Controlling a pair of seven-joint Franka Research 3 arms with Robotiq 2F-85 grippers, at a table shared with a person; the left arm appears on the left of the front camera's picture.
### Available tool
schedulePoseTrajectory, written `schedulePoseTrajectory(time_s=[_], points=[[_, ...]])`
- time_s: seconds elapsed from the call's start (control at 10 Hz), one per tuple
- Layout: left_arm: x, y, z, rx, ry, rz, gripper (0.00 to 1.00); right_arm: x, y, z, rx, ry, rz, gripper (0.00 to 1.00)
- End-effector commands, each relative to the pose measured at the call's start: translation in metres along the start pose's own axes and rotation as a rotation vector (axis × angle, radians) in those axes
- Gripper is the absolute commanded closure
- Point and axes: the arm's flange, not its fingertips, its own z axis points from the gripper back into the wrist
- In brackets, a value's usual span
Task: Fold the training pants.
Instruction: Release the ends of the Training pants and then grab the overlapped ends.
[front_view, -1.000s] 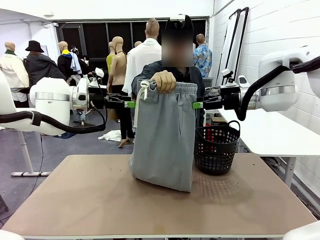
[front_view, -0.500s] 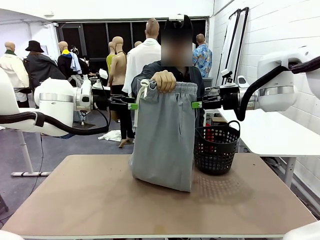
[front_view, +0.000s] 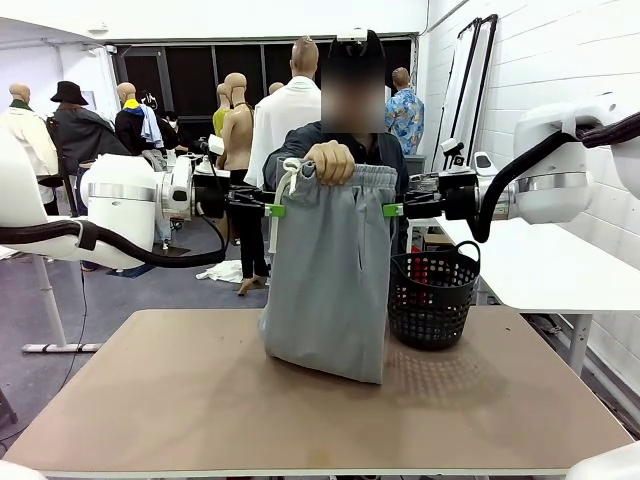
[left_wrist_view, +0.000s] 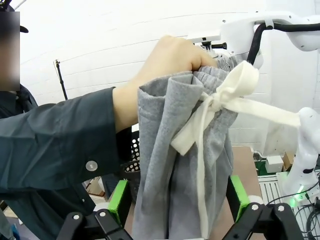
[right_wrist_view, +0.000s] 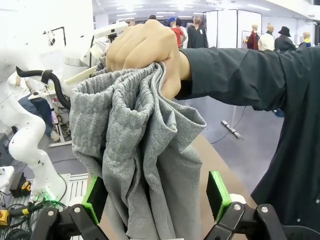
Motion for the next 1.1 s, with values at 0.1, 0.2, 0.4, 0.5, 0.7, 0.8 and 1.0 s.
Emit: schedulePoseTrajectory(time_s=[0.1, 0.2, 0.4, 0.5, 0.7, 0.8, 1.0], points=[[0.006, 0.002, -0.006, 0.029, -0.01, -0.064, 0.0, 0.005, 0.008, -0.003, 0.001, -0.035, 0.003, 0.0], [0.008, -0.001, -0.005, 0.036, -0.009, -0.073, 0.0, 0.006, 0.01, -0.003, 0.006, -0.038, 0.007, 0.0], [0.01, -0.001, -0.006, 0.052, -0.009, -0.096, 0.0, 0.009, 0.012, -0.006, 0.053, -0.035, -0.001, 0.0], [0.01, -0.001, -0.007, 0.052, -0.009, -0.099, 0.0, 0.01, 0.014, -0.004, 0.065, -0.025, -0.001, 0.0], [0.011, 0.004, -0.011, 0.042, -0.004, -0.1, 0.0, 0.013, 0.017, 0.002, 0.106, -0.038, -0.012, 0.0], [0.013, 0.006, -0.014, 0.028, -0.001, -0.1, 0.0, 0.013, 0.017, 0.004, 0.118, -0.033, -0.015, 0.0], [0.013, 0.009, -0.017, 0.017, 0.007, -0.095, 0.0, 0.012, 0.018, 0.01, 0.114, -0.025, -0.023, 0.0]])
